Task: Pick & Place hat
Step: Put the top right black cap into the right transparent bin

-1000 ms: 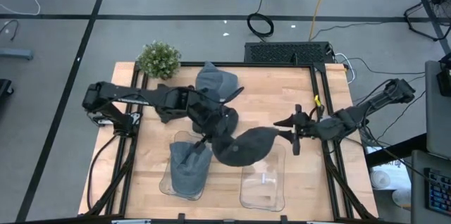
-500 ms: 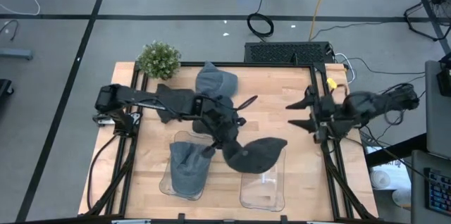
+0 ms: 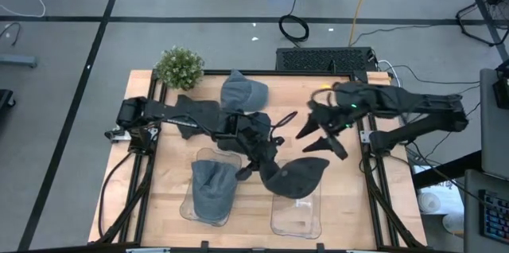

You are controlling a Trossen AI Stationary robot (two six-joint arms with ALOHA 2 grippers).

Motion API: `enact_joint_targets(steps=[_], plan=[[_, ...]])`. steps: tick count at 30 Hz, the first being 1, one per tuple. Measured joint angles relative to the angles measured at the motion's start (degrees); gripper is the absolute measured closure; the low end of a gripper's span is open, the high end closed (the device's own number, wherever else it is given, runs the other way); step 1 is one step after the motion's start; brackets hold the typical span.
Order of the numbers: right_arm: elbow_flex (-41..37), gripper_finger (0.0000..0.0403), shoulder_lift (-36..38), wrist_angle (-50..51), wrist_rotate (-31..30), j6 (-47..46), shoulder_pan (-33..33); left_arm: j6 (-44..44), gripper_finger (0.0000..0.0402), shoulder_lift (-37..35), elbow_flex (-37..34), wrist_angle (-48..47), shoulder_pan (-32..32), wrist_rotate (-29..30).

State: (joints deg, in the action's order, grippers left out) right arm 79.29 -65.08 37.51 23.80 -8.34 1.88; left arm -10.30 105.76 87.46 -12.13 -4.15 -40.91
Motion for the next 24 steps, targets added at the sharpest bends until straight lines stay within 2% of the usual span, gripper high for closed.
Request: enact_joint_targets(steps=[3,6,16,24], plan=[[4.21,0.0193,-4.31,0.56,6.65,0.17,-1.46,-0.82,0.0394,0.04,0.0,-1.09,-0.08,0.0],[6.58,0.0191,-6.25,0.91,9.39,0.02,-2.33,-1.82,0.0394,0.0,0.0,-3.71,0.03,1.06],[6.99,0.0192,-9.14,2.59,9.0,-2.29,0.49,-1.65,0.0394,0.03,0.0,-4.62,0.99,7.86],[6.97,0.0194,-11.83,7.45,7.31,0.27,4.0,-1.71,0.0394,0.03,0.0,-6.74,2.45,8.93]])
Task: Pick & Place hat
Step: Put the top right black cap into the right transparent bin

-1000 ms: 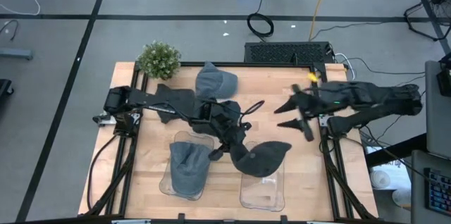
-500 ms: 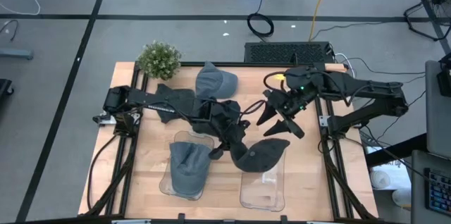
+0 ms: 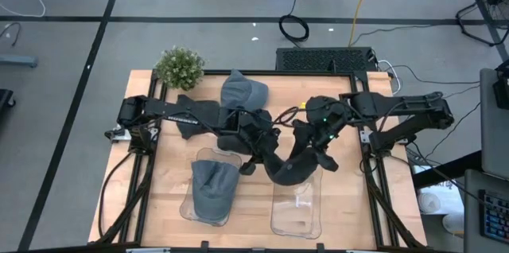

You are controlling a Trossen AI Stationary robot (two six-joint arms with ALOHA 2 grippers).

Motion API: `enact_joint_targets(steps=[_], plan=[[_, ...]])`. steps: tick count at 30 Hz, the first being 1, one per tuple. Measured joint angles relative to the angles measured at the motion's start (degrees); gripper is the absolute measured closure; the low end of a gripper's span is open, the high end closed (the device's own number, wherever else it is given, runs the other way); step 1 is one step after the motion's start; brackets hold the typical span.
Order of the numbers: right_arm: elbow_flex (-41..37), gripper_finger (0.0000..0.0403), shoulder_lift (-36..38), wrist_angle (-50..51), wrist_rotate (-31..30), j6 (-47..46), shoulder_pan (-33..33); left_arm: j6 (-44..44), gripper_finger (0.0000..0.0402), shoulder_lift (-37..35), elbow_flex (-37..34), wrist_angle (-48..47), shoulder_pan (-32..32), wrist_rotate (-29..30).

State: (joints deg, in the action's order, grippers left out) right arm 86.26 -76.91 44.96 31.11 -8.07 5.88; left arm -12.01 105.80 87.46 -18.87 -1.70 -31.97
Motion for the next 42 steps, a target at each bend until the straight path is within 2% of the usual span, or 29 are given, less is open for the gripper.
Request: enact_joint_targets(steps=[5,9,12,15,16,18,20,25,31,34,36,42], plan=[[0.0,0.0204,0.51,3.64,-8.7,4.29,1.44,0.04,0.0394,0.0,0.0,-0.18,0.6,0.6],[0.0,0.0227,0.42,5.13,-11.61,5.37,1.5,0.03,0.0394,0.0,0.0,-0.17,0.45,0.56],[0.0,0.0263,-0.6,5.39,-10.93,6.02,1.52,0.02,0.0394,0.0,0.0,-0.18,0.5,0.58],[0.0,0.0336,-1.16,6.83,-4.8,8.42,1.45,0.22,0.0386,0.0,0.0,0.03,0.51,0.96],[0.0,0.0366,-1.38,7.3,-3.52,9.52,1.48,0.72,0.0377,0.0,0.0,-0.05,0.51,1.67],[0.0,0.0391,-1.57,7.62,-2.59,11.38,1.62,2.45,0.0352,0.0,0.0,-0.03,0.49,4.07],[-0.02,0.0397,-1.61,7.76,-2.79,11.34,1.92,3.44,0.0318,0.0,0.0,0.15,0.47,6.83],[-0.02,0.0401,-1.1,8.73,-8.43,10.26,1.8,3.72,0.0212,-1.01,0.05,-0.87,0.53,12.66],[-0.02,0.0402,-1.13,9.17,-8.48,8.78,1.43,1.62,0.0068,-3.71,0.02,-2.28,0.57,18.33],[-0.02,0.0402,-0.74,9.32,-8.37,7.78,1.48,2.43,0.0017,-7.88,0.13,-1.76,0.92,22.95],[-0.07,0.0402,-0.19,9.37,-8.22,6.97,1.45,1.15,0.0009,-11.09,0.13,-2.46,1.3,25.87],[-0.04,0.0402,0.94,5.43,-0.69,1.47,2.68,-4.39,0.0052,-20.7,0.13,-3.48,2.5,28.79]])
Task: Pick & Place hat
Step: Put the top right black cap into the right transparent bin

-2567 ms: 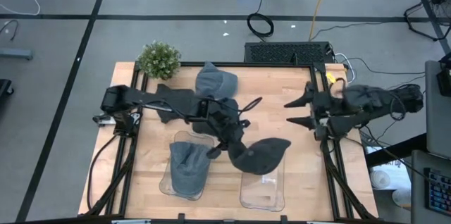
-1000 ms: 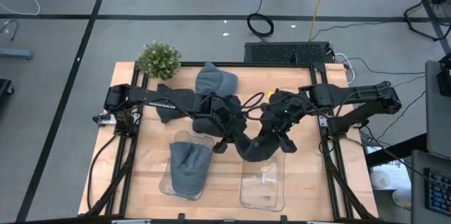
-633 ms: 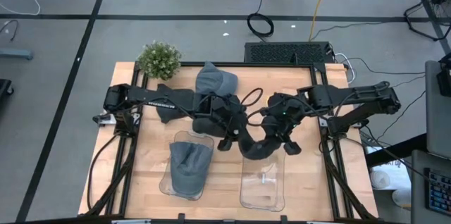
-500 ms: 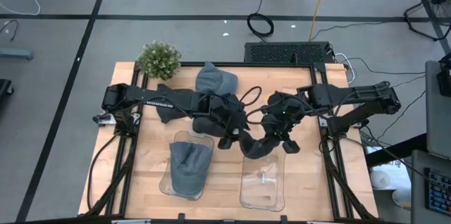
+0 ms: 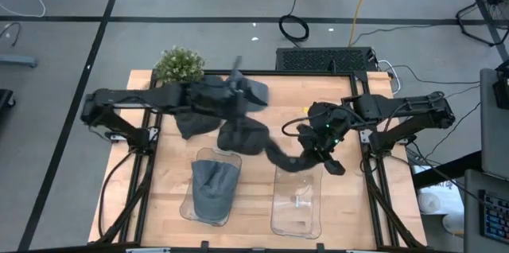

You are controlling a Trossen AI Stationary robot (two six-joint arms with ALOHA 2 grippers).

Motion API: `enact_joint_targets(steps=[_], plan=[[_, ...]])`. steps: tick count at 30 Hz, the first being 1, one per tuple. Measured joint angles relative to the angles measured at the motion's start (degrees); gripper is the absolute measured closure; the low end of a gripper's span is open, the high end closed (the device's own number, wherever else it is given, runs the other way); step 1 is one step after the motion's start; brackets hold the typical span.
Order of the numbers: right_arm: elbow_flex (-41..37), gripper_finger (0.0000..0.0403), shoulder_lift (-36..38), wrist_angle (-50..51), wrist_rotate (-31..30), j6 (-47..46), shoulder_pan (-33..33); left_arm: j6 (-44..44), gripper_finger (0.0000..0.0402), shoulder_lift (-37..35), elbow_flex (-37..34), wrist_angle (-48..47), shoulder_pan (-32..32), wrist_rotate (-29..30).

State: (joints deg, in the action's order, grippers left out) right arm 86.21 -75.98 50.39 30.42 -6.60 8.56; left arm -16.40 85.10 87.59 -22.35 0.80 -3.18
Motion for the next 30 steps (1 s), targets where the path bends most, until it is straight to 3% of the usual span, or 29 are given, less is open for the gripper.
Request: enact_joint_targets(steps=[8,21,30], plan=[[-1.68,0.0403,0.12,-6.49,2.69,-6.64,7.18,-2.78,0.009,-7.59,-0.02,-6.73,2.45,-0.15],[-12.89,0.0403,0.17,-26.67,-12.17,-14.92,18.32,-4.0,0.0097,-8.41,-0.09,-4.83,4.44,-0.87],[-19.58,0.0403,0.3,-37.84,-15.43,-17.65,21.68,-4.05,0.0079,-10.0,-0.09,-5.41,4.46,-0.81]])
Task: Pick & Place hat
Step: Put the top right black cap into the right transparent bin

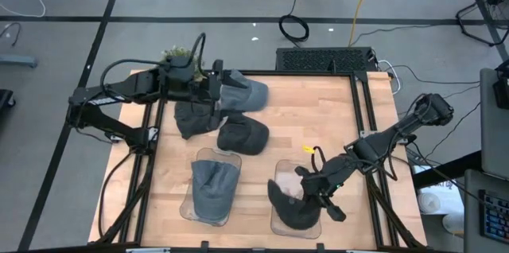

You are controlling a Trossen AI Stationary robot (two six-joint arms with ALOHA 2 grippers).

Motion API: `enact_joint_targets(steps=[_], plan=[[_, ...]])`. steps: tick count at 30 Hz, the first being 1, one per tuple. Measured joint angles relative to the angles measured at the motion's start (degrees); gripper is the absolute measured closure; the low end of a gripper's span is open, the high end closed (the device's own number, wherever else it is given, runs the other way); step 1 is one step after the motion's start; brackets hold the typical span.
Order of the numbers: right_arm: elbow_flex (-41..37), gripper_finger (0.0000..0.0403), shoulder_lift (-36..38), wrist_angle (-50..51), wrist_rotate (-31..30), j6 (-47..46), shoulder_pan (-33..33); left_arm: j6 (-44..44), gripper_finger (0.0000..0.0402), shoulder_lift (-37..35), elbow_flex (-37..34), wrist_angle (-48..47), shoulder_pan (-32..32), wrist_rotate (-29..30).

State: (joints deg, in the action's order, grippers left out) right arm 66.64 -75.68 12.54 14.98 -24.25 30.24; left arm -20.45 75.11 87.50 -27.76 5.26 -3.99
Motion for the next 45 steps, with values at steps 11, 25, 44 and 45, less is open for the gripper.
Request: enact_joint_targets(steps=[11,25,44,45], plan=[[-5.36,0.0403,0.0,-5.1,-1.75,-0.61,1.76,0.07,0.0093,-0.06,0.0,0.16,0.5,0.07],[-19.09,0.0403,0.0,-25.74,-1.79,-0.41,1.74,1.15,0.0077,-0.06,0.0,0.45,2.6,0.08],[-23.83,0.0263,2.52,-25.51,-8.71,-6.32,0.35,1.91,0.009,-0.04,0.02,0.84,2.6,0.09],[-23.83,0.0246,3.17,-25.56,-9.83,-5.85,0.35,1.92,0.0088,-0.04,0.02,0.84,2.6,0.09]])
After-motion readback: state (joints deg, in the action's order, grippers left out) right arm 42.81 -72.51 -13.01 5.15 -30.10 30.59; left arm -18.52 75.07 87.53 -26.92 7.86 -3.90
